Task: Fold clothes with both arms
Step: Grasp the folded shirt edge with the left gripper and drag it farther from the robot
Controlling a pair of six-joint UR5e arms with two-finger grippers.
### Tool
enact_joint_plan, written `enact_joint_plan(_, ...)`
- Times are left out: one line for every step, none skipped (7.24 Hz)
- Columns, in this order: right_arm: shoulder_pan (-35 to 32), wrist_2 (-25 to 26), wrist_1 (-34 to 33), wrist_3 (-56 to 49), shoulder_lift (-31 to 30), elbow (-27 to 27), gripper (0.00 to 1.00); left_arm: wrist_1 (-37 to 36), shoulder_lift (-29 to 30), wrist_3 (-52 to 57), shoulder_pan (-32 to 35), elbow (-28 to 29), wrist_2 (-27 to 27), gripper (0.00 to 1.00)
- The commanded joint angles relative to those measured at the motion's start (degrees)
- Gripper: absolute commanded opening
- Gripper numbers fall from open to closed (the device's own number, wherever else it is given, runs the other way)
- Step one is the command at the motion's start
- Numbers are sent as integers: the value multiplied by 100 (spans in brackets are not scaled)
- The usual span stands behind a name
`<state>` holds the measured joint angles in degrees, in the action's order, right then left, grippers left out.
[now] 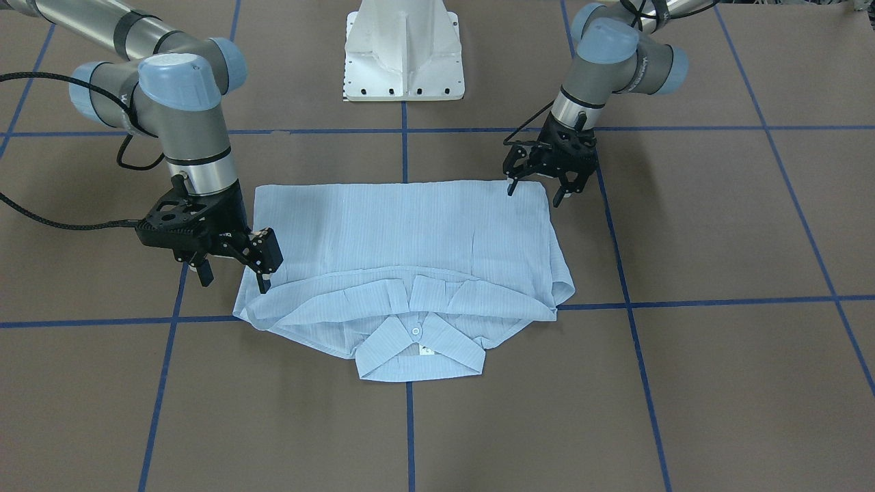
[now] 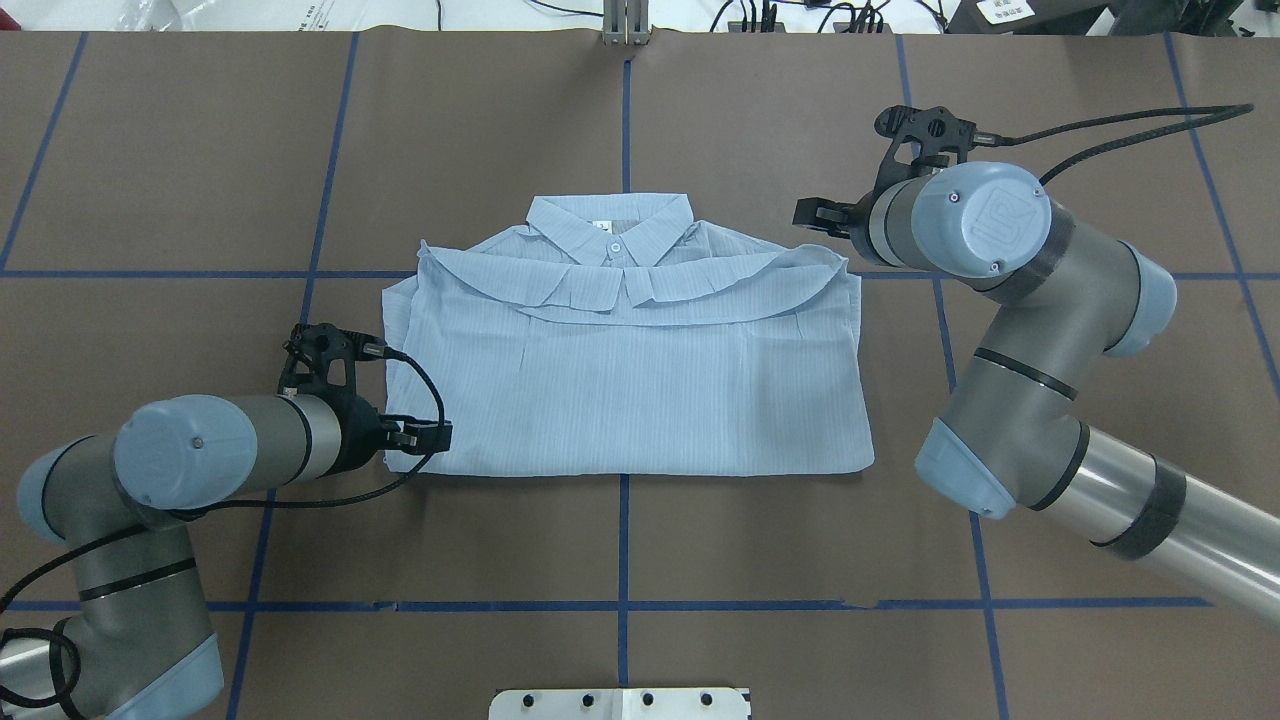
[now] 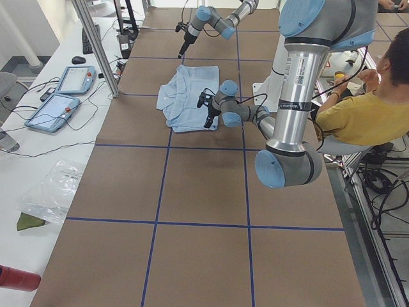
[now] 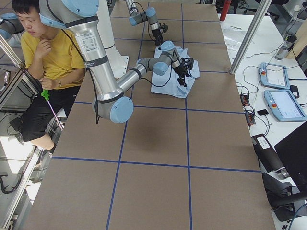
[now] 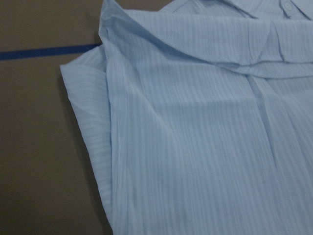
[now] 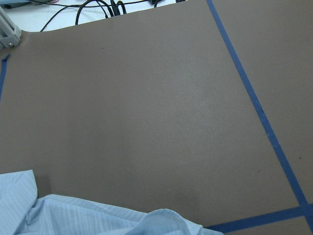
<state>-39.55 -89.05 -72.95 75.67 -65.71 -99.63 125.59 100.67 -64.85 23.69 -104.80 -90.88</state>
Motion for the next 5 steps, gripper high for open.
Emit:
enact_joint_plan(0, 20, 0, 0, 6, -13, 100, 9, -74, -63, -127, 21, 18, 71)
enact_joint_plan(0, 28, 0, 0, -3, -13, 100, 9, -74, -63, -136, 39, 18, 57)
enact_joint_plan(0, 28, 0, 0, -3, -13, 100, 9, -74, -71, -145, 21, 9, 40)
enact_joint_plan(0, 37, 18, 9, 5, -13, 100, 9, -65, -80, -154, -14, -26, 8)
enact_joint_plan(0, 37, 26, 9, -3, -13, 100, 9, -65, -80, -154, -31, -9, 0)
